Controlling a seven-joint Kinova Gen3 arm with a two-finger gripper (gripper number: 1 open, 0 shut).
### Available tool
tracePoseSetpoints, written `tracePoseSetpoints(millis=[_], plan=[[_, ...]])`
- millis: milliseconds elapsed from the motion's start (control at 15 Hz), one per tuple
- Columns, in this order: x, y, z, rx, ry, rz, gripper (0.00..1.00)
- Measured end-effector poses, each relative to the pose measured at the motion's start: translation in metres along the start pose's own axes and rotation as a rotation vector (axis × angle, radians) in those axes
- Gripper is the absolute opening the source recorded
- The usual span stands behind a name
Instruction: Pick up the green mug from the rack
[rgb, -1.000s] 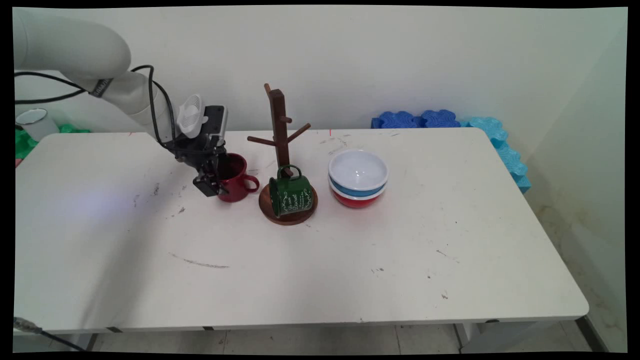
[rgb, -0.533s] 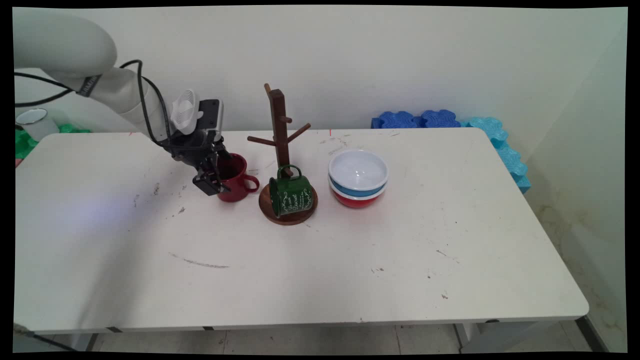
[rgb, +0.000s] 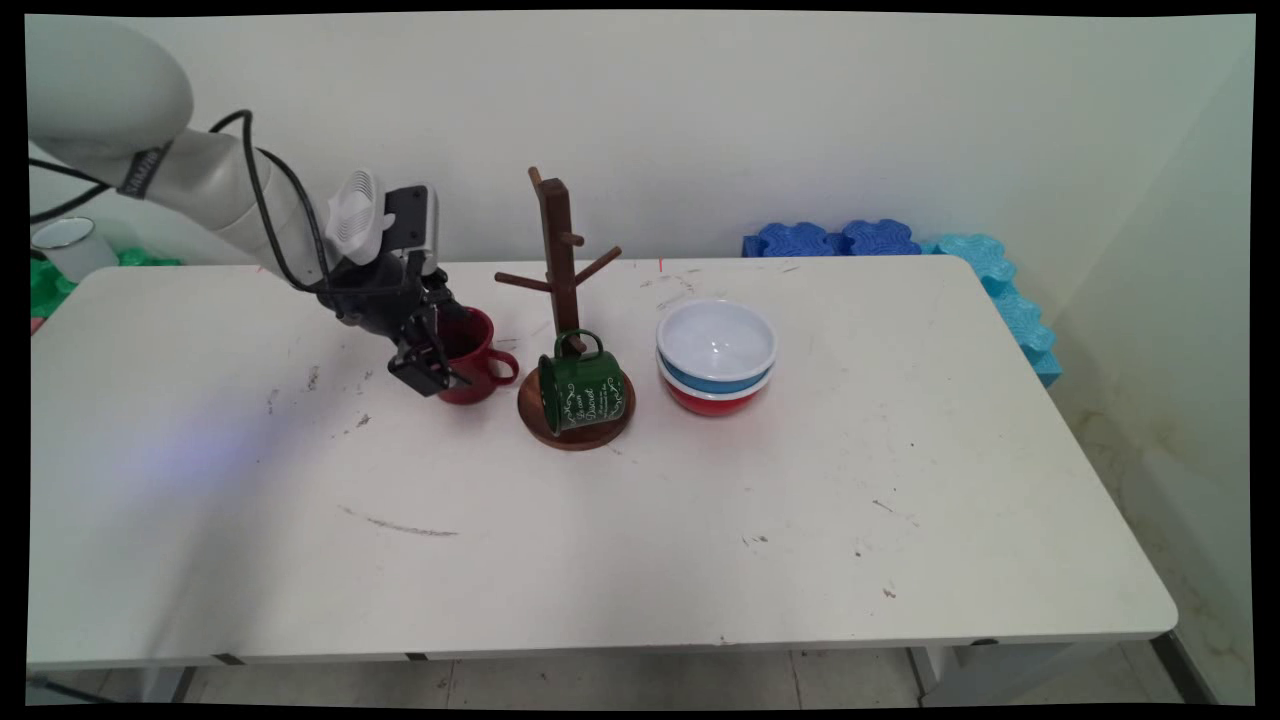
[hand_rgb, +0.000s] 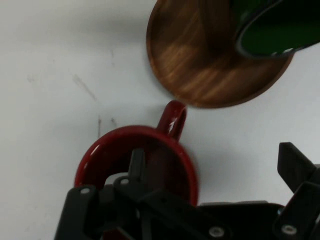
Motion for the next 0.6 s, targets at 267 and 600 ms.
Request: tracePoseSetpoints(millis=[267,600], plan=[[0.004,0.014,-0.009,-0.005,0.039,-0.053,1.00],[0.006,0.034,-0.017,-0.016,0.106,-0.163,1.00]])
